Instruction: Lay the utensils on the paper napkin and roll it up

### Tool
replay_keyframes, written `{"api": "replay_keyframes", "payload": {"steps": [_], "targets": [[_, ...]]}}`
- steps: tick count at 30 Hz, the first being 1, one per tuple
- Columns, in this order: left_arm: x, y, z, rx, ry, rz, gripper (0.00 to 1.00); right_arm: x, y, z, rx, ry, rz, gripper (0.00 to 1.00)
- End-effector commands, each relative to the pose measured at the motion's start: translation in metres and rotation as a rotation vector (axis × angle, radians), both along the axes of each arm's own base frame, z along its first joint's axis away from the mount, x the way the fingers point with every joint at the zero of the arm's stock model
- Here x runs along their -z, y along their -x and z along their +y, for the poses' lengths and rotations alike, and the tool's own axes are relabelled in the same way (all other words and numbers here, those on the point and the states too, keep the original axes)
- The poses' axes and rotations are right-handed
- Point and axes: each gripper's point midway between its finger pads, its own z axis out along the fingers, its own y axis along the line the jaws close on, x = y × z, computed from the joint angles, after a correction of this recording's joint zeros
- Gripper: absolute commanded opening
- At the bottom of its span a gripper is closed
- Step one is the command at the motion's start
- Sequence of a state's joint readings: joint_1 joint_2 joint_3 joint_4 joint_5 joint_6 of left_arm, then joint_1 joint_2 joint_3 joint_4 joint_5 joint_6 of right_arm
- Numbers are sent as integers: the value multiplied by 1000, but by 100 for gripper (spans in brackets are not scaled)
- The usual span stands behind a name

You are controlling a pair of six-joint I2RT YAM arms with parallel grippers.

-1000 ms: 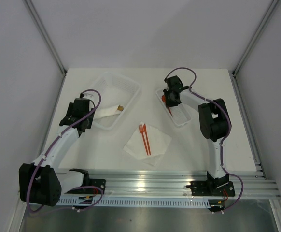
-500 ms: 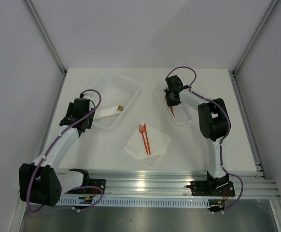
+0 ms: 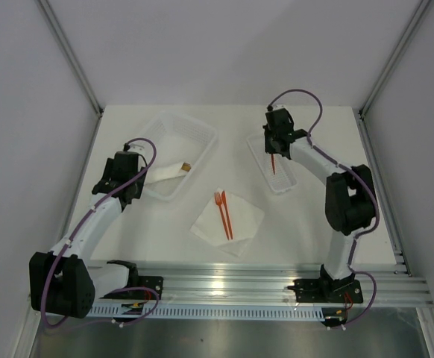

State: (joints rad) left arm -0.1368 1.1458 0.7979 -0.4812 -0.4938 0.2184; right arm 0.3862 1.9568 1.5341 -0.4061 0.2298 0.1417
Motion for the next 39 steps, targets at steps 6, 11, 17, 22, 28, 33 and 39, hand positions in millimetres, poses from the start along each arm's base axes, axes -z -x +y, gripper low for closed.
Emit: {"api": "replay_keyframes", "payload": {"steps": [6, 11, 17, 22, 28, 33, 39], "targets": [[-2, -2, -3, 12, 27, -31, 79, -59, 108, 89, -11, -257, -155, 0], [-1, -1, -5, 20, 38, -29, 79, 2, 181, 143, -72, -321, 35, 0], [0, 0, -7, 29, 45, -36, 79, 42, 204, 154, -77, -219, 116, 0], [4, 0, -7, 30, 47, -26, 79, 46, 203, 152, -89, -203, 111, 0], [4, -1, -6, 28, 43, -24, 79, 61, 199, 150, -77, -184, 131, 0], [6, -1, -6, 27, 41, -18, 79, 65, 195, 149, -76, -183, 131, 0], [5, -1, -6, 27, 41, -19, 79, 69, 196, 151, -83, -184, 142, 0]]}}
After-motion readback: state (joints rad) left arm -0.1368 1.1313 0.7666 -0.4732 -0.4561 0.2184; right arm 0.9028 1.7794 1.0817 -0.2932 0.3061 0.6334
